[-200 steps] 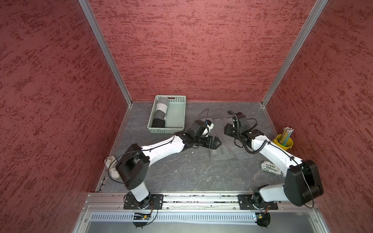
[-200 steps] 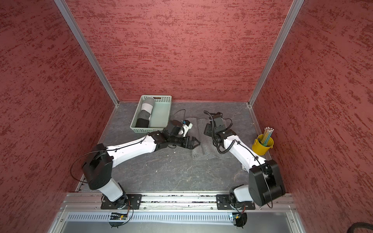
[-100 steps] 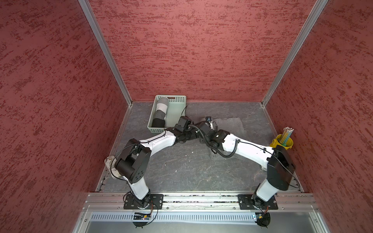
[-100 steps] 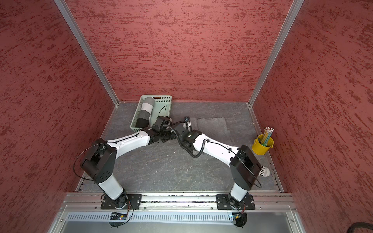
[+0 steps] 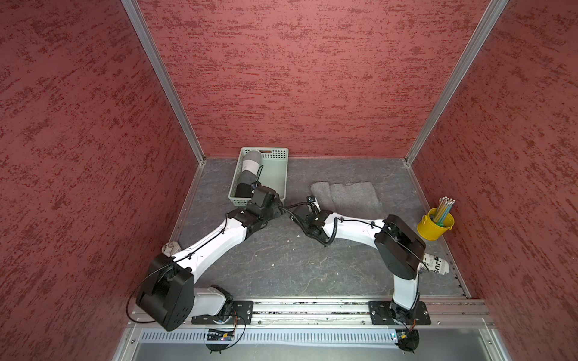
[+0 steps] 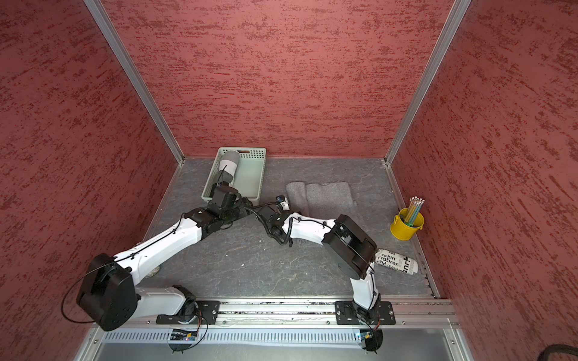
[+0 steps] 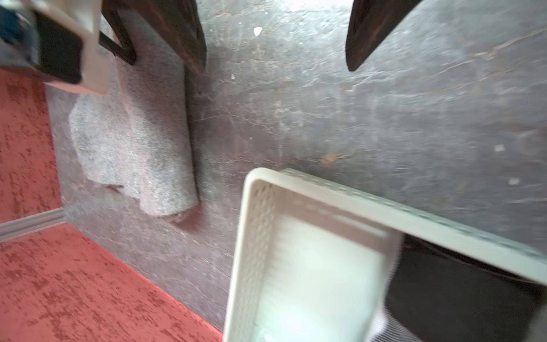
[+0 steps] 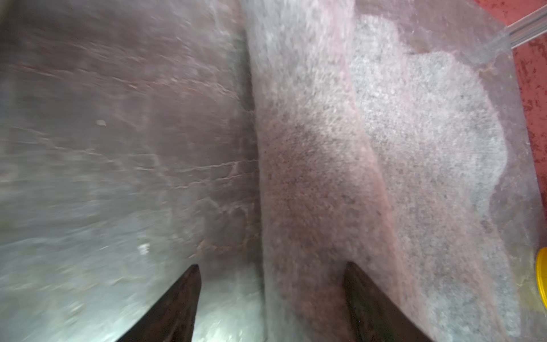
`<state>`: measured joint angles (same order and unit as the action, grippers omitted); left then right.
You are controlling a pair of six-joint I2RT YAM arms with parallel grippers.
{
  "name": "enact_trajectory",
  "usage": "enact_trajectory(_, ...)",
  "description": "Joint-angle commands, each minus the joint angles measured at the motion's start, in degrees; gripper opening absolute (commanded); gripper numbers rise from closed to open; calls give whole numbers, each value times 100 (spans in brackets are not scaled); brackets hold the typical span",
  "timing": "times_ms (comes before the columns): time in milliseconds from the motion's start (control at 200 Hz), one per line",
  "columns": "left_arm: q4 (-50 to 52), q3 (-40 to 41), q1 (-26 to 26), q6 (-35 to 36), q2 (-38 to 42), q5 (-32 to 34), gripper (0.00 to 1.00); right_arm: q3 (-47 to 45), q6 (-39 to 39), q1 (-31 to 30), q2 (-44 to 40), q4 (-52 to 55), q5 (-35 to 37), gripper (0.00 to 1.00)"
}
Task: Roll up the scarf and place it into the basket
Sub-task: Roll the scarf at the center of the board.
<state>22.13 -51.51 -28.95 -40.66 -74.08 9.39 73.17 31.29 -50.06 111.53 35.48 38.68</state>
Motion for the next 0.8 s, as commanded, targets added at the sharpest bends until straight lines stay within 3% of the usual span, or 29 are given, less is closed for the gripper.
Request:
enact_trajectory(0,41,-26,27,67,421,180,75,-294,-138,226,309,-43,30,78)
enact_trajectory(160,147,-44,87,155,556,226,75,-686,-97,618,447,-243,-287,76)
enact_trajectory(241,149,-27,121,174,579,198,75,-988,-88,795,369,-520,-569,70)
enact_trajectory(376,76,-18,135,189,562,100,75,-1374,-27,1112,102,-1031,-1245,40)
enact_trajectory(471,-35,17,126,191,557,9,75,-1424,-10,1187,-167,-1175,-1482,10)
enact_trajectory(541,-81,42,119,215,553,-17,75,-1367,8,1192,-396,-1259,-1847,0)
enact_trajectory(686,-139,70,57,261,511,10,76,-1514,445,1192,-1085,-2013,-3396,0)
enact_trajectory(792,-173,70,-32,309,428,10,76,-1857,1049,1201,-1604,-2604,-4108,0)
